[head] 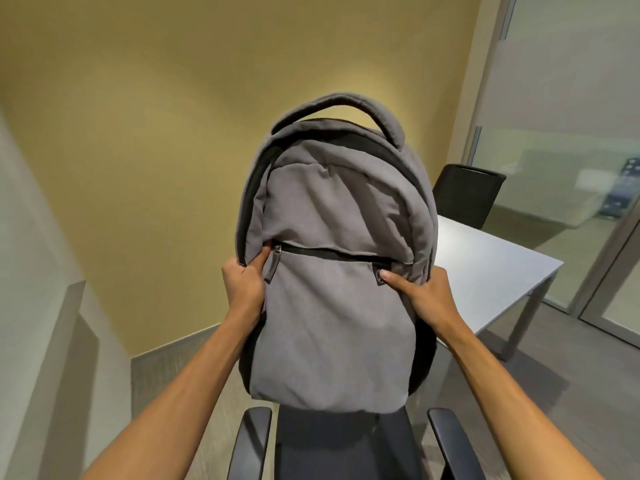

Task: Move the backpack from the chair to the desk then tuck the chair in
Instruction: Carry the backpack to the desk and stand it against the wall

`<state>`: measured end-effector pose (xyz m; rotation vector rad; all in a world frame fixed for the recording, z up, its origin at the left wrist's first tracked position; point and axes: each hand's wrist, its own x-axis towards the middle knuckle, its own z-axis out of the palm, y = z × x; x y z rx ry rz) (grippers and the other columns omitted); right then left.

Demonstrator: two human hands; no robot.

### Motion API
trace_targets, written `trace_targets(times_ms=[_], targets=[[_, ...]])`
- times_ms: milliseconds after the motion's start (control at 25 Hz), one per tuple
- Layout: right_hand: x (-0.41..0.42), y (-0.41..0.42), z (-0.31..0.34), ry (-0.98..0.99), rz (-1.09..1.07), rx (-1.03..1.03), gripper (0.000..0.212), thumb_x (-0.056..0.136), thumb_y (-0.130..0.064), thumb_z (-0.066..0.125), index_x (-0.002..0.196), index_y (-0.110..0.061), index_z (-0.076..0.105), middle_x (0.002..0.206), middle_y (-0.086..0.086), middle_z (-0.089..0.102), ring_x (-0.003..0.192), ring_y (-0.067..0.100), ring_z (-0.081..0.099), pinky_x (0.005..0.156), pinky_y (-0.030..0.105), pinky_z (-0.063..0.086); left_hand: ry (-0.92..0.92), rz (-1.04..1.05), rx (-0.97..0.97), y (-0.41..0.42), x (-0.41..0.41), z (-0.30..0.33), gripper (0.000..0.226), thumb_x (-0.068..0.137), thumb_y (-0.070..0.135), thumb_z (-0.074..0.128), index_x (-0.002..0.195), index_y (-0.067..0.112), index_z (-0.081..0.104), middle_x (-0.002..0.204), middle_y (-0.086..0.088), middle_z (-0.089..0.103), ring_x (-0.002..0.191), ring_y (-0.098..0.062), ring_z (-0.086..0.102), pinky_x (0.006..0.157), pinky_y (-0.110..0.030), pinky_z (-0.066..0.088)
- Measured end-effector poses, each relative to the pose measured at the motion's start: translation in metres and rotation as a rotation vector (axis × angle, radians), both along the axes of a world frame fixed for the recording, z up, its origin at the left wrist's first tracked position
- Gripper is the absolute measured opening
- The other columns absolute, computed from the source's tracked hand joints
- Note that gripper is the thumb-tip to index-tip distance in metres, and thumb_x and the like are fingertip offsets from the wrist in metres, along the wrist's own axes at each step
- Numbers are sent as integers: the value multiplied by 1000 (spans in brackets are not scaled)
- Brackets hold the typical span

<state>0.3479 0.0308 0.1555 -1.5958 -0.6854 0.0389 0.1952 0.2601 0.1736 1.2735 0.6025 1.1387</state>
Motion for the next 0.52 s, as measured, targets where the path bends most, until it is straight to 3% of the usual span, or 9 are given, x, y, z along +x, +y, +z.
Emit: trace_targets(times_ms=[200,360,520], targets=[[38,41,-20,41,-114,0,42,76,-37,82,109,-11,74,98,3,76,90,15,72,77,27,56,53,-48,117,45,40,-18,32,90,17,68,117,-1,69,106,-11,73,97,-21,68,80,-29,53],[69,93,-36,98,-204,-46,32,73,-38,83,98,-19,77,93,1,77,87,14,72,80,35,58,77,-125,125,101,75,-54,36,93,20,66,123,1,65,112,-12,71,102,-22,66,87,-35,54],[86,144,-47,139,-313,-55,39,69,-47,84,94,-17,78,88,-1,79,85,16,74,82,42,60,107,-236,92,165,116,-75,33,93,19,64,120,-2,65,110,-16,71,98,-26,67,77,-29,52]])
